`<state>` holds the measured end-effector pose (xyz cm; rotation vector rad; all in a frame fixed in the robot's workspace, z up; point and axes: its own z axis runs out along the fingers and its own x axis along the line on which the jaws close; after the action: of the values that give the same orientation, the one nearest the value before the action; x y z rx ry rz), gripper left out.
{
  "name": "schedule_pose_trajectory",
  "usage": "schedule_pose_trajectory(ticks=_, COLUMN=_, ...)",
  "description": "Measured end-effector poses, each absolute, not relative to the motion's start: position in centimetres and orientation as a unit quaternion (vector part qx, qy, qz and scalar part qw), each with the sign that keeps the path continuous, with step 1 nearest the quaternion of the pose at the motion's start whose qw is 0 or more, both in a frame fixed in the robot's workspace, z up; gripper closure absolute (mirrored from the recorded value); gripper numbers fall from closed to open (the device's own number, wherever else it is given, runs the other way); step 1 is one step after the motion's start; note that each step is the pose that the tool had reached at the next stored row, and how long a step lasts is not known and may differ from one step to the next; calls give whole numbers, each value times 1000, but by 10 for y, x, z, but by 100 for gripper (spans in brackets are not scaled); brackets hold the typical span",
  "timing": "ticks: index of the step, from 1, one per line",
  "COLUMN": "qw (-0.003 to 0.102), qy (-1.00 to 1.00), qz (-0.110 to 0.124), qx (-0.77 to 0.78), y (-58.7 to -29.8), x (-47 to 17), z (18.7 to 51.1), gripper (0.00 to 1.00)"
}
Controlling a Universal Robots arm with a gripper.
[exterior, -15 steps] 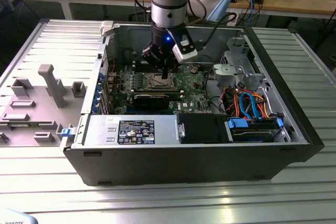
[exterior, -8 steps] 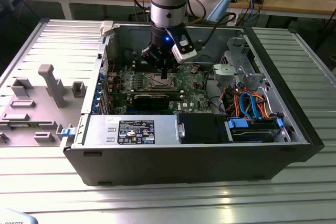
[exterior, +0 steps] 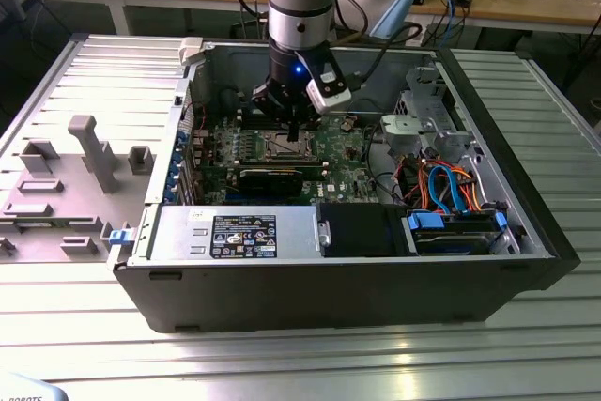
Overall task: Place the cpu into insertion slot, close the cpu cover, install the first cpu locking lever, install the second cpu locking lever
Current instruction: 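Install the second cpu locking lever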
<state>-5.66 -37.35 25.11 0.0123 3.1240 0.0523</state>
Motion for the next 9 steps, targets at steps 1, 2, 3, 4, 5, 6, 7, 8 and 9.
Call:
schedule_pose_trajectory(ticks=1, qw=5, qy=1000, qz=25, qx=4, y=-374, x=-57, z=251, gripper=89)
schedule_pose_trajectory(ticks=2, qw=4, qy=1000, qz=28, qx=4, y=-374, x=-57, z=251, gripper=89)
schedule_pose_trajectory(ticks=3, qw=4, qy=1000, qz=30, qx=4, y=-375, x=-57, z=251, gripper=89)
schedule_pose_trajectory(ticks=4, qw=3, qy=1000, qz=30, qx=4, y=-379, x=-57, z=251, gripper=89)
schedule_pose_trajectory(ticks=5, qw=3, qy=1000, qz=31, qx=4, y=-382, x=-57, z=251, gripper=89)
schedule_pose_trajectory(ticks=6, qw=3, qy=1000, qz=31, qx=4, y=-383, x=-57, z=251, gripper=89)
schedule_pose_trajectory(ticks=7, qw=3, qy=1000, qz=31, qx=4, y=-384, x=-57, z=250, gripper=89)
schedule_pose_trajectory(ticks=8, qw=3, qy=1000, qz=31, qx=4, y=-384, x=-59, z=249, gripper=89)
schedule_pose_trajectory(ticks=9, qw=3, qy=1000, qz=31, qx=4, y=-384, x=-63, z=247, gripper=89)
